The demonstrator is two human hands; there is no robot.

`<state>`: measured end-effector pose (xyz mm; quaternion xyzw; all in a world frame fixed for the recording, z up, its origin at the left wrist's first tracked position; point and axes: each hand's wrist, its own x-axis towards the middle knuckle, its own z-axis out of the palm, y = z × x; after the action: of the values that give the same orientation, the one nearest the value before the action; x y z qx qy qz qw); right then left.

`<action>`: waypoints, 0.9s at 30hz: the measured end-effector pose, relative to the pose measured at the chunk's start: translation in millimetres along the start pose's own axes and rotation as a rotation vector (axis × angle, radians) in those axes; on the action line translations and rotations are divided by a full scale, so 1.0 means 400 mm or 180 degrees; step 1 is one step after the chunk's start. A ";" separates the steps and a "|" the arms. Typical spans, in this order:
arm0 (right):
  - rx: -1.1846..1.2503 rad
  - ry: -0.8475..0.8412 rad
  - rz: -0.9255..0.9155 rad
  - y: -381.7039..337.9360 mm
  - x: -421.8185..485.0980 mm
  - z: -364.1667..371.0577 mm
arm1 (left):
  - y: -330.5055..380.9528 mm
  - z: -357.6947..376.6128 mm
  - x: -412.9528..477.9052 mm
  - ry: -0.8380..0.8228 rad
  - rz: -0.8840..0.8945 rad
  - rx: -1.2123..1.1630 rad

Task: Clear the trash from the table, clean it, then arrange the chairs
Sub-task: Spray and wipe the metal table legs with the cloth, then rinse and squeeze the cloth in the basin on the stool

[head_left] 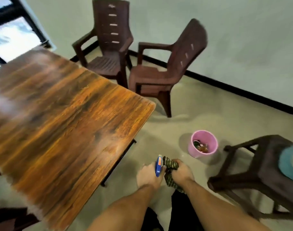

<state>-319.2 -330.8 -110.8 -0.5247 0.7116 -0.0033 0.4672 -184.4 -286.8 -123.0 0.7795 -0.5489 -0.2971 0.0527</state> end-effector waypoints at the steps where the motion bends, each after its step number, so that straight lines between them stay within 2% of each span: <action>1: 0.0108 0.0063 0.0016 0.018 -0.026 -0.016 | 0.013 -0.007 -0.013 -0.0032 0.0108 0.0038; 10: 0.0861 0.0849 0.0145 0.248 -0.154 -0.223 | 0.249 0.013 -0.055 -0.0671 0.0743 0.0045; 17: 0.1521 0.1251 0.0270 0.531 -0.142 -0.420 | 0.600 0.188 -0.082 -0.0630 0.1157 -0.0050; 21: 0.1573 0.1488 0.0390 0.661 -0.171 -0.528 | 0.783 0.286 -0.124 -0.0712 0.1130 -0.0342; 27: 0.1624 0.1674 0.0872 0.808 -0.174 -0.705 | 0.998 0.399 -0.148 -0.0866 0.1321 -0.0478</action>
<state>-747.2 -270.6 -65.9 -0.2731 0.8468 -0.2522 0.3804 -609.8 -351.8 -66.4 0.5971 -0.6755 -0.4219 0.0959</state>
